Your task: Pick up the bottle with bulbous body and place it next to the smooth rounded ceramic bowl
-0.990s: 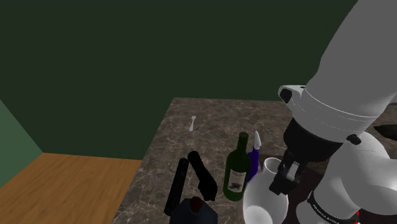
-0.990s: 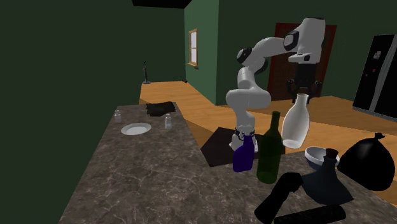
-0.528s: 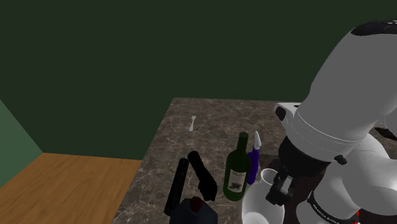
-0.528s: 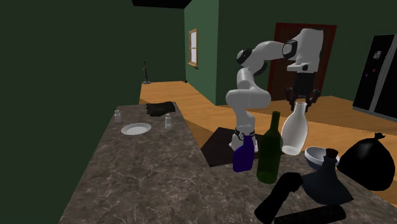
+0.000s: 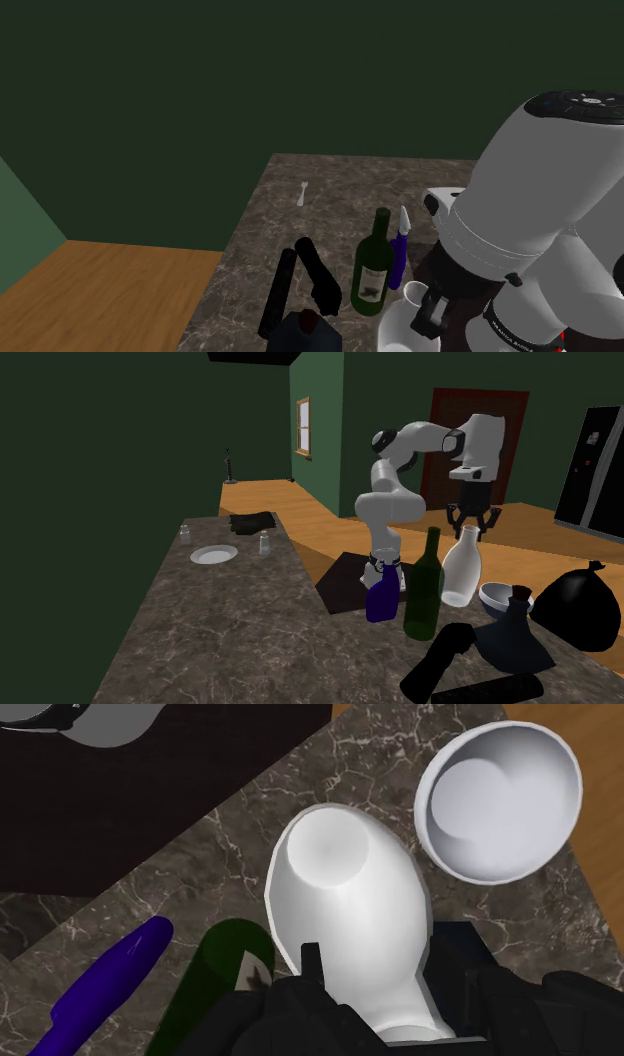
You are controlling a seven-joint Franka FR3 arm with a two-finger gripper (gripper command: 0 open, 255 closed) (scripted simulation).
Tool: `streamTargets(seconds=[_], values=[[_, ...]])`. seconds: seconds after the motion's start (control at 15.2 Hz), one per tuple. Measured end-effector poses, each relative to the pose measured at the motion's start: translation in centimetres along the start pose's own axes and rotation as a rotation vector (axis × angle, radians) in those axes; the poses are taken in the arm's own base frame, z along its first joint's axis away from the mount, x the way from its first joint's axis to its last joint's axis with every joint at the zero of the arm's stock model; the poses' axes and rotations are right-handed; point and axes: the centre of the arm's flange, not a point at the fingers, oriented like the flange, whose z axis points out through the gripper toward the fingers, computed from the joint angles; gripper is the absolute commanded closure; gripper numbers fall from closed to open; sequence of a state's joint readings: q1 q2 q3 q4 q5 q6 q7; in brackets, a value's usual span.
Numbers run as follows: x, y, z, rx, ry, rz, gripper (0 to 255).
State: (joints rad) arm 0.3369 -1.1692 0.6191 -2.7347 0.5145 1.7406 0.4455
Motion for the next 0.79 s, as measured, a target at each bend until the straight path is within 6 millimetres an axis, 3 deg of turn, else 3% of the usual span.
streamTargets(seconds=[0.4, 0.79], values=[[-0.4, 0.1, 3.1, 0.0, 0.0, 0.0, 255], [-0.4, 0.1, 3.4, 0.0, 0.0, 0.0, 255]])
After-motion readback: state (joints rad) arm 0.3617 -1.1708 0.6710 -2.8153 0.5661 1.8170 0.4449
